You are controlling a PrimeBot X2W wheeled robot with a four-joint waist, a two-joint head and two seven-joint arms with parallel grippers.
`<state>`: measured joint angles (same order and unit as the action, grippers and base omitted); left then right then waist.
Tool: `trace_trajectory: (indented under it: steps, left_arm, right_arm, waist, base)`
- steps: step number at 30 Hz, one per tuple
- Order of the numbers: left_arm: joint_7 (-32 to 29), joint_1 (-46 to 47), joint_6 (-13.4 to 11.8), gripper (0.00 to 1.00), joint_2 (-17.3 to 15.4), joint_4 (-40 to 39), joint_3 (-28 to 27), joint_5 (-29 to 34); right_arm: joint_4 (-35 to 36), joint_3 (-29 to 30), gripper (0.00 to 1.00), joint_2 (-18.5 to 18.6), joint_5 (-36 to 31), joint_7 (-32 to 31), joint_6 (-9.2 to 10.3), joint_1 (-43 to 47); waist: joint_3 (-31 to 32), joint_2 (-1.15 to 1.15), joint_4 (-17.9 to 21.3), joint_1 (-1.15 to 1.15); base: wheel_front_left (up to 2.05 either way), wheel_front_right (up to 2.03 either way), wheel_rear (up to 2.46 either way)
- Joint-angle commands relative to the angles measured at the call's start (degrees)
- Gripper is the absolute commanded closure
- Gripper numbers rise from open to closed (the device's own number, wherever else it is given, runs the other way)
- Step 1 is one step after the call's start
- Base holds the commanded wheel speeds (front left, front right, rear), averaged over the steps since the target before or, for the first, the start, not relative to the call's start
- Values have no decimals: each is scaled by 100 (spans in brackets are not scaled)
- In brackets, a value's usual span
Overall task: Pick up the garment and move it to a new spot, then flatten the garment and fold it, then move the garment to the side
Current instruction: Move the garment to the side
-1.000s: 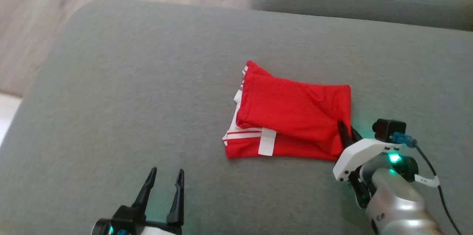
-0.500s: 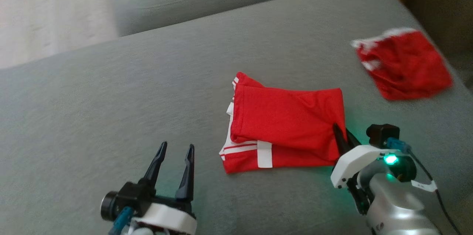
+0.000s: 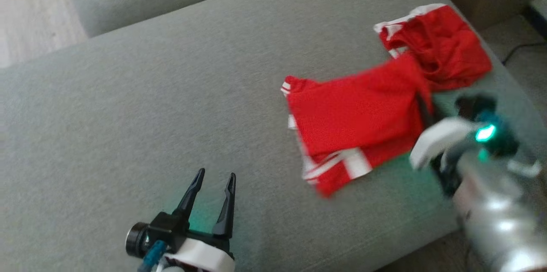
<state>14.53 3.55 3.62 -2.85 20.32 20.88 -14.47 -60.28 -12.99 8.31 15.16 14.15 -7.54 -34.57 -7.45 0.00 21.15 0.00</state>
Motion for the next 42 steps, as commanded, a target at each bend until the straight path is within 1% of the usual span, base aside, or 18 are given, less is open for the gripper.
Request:
trace_trajectory:
  steps: [1,4,6,11,12,13,14,15,17,20,22,25,26,27,30,32,37,42]
  left_arm:
    - [47,236,35,0,-3,-121,-106,63]
    - [47,269,66,0,-3,-52,-119,130]
    - [47,314,94,0,-3,1,-131,184]
    - [47,381,133,0,-3,53,-211,284]
    - [47,388,142,0,-3,54,-223,298]
    - [47,392,150,0,-3,62,-236,312]
    - [47,392,150,0,-3,62,-236,312]
    - [47,394,147,0,-3,64,-271,317]
    - [47,395,138,0,-3,54,-352,322]
    - [47,375,116,0,-3,46,-466,321]
    - [47,345,96,0,-3,30,-554,313]
    - [47,282,46,0,-3,-5,-694,302]
    - [47,255,32,0,-3,-14,-742,298]
    - [47,196,2,0,-3,-29,-847,305]
    - [47,105,-59,0,-3,-58,-1035,321]
    - [47,62,-99,0,-3,-74,-1166,340]
    - [47,-36,-206,0,-3,-118,-1457,426]
    - [47,-140,-306,0,-3,-120,-1653,424]
  right_arm:
    - [102,-45,100,133,-69,81,5,-474]
    - [-209,142,100,463,-263,21,5,-949]
    - [-491,400,100,789,-445,-12,5,-1248]
    - [-1065,1324,100,1572,-951,1,5,-1778]
    - [-1123,1491,81,1688,-1085,2,5,-1817]
    - [-1164,1686,25,1808,-1213,5,5,-1846]
    - [-1164,1686,25,1808,-1213,5,5,-1846]
    - [-1192,1900,0,1908,-1332,10,5,-1867]
    - [-1210,2275,0,2000,-1581,29,5,-1872]
    - [-1069,2702,0,1889,-1923,63,5,-1791]
    - [-887,2909,0,1691,-2090,77,5,-1672]
    - [-286,3049,0,1261,-2231,82,5,-1397]
    - [-85,2995,0,1103,-2253,83,5,-1270]
    - [406,2868,0,759,-2169,83,5,-1000]
    - [1105,2455,0,292,-1898,84,5,-535]
    - [1556,2110,0,67,-1684,84,5,-204]
    - [2424,1434,0,-270,-1207,85,5,668]
    - [2804,1132,0,-462,-968,85,5,1466]
  waist:
    - [-148,0,-223,0]
    - [-232,0,-454,0]
    - [-283,0,-622,0]
    - [-332,0,-965,0]
    - [-339,0,-1013,0]
    - [-345,0,-1053,0]
    - [-345,0,-1053,0]
    - [-346,0,-1084,0]
    - [-336,0,-1122,0]
    - [-273,0,-1141,0]
    - [-210,0,-1141,0]
    - [-100,0,-1150,0]
    - [-60,0,-1162,0]
    - [18,0,-1198,0]
    - [116,0,-1276,0]
    - [160,0,-1353,0]
    - [279,0,-1588,0]
    - [379,0,-1816,0]
  base:
    - [0,0,0]
    - [0,0,0]
    - [0,0,0]
    - [0,0,0]
    - [0,0,0]
    - [0,0,0]
    - [0,0,0]
    - [0,0,0]
    - [0,0,0]
    - [0,0,0]
    - [0,0,0]
    - [0,0,0]
    - [0,0,0]
    - [0,0,0]
    - [0,0,0]
    - [0,0,0]
    - [0,0,0]
    - [0,0,0]
